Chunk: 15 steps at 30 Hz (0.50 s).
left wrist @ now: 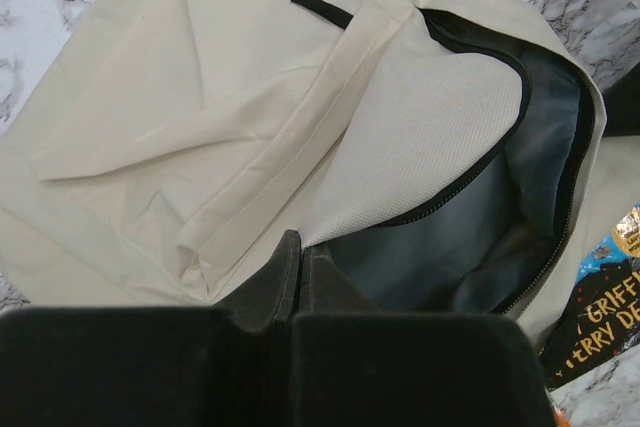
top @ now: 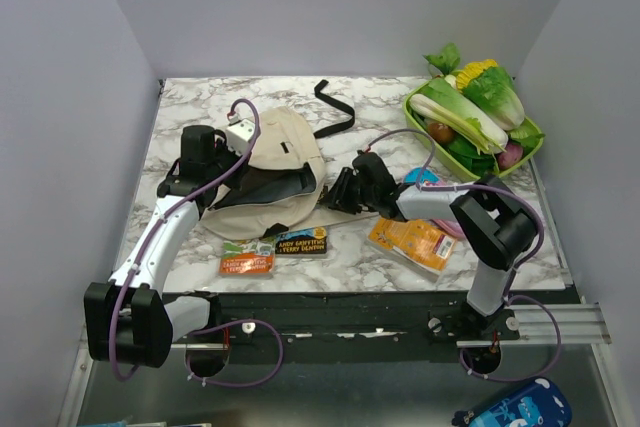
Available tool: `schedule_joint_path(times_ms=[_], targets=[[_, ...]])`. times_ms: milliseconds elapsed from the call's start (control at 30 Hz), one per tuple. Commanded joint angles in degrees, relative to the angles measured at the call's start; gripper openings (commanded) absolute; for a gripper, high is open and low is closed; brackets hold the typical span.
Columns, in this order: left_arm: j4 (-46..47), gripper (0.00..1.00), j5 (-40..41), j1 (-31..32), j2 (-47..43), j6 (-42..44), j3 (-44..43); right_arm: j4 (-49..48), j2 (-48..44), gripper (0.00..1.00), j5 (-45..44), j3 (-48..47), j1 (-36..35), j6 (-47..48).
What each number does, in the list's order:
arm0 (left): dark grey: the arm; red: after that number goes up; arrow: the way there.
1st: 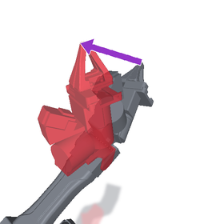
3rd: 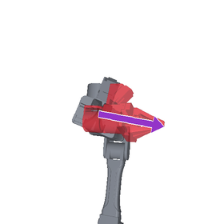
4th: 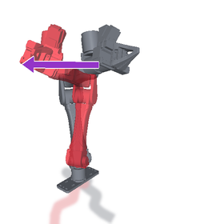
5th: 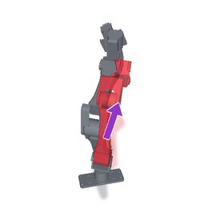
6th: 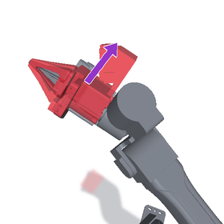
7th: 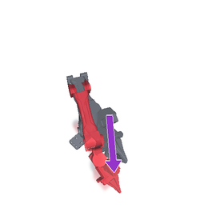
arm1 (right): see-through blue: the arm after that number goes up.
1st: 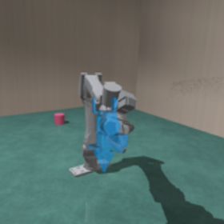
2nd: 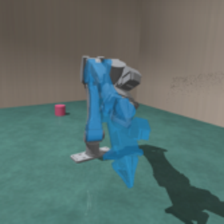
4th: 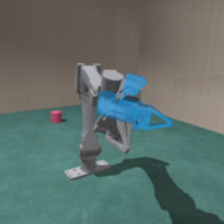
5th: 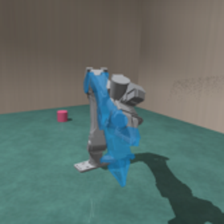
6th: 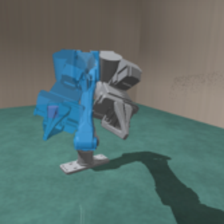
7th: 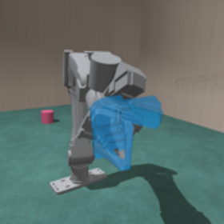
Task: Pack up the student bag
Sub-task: Move the book to the center of the board.
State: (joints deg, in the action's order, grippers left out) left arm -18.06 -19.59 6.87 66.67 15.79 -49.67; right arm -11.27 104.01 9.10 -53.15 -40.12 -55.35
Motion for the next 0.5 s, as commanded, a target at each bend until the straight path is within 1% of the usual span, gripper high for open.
schedule_joint_path(times_ms=[0,100,200,300,467], targets=[[1.3,0.00,1.5,0.2,-1.5,-0.3,0.6,-8.6,2.6,0.42,6.1,3.1,-1.0,-3.0],[0.8,0.00,1.4,0.2,-1.6,-0.4,0.4,-8.8,3.5,0.41,6.5,2.1,-1.0,-3.0],[0.8,0.00,1.3,0.2,-1.6,-0.5,0.2,-9.5,4.2,0.38,6.8,1.5,-1.0,-3.2],[0.8,0.00,1.3,0.2,-1.6,-0.5,0.5,-10.3,3.4,0.37,7.5,1.2,-1.2,-3.4],[1.3,0.00,1.2,0.2,-1.2,-1.0,0.6,-8.2,0.2,0.36,6.9,-0.7,-3.0,-1.4]])
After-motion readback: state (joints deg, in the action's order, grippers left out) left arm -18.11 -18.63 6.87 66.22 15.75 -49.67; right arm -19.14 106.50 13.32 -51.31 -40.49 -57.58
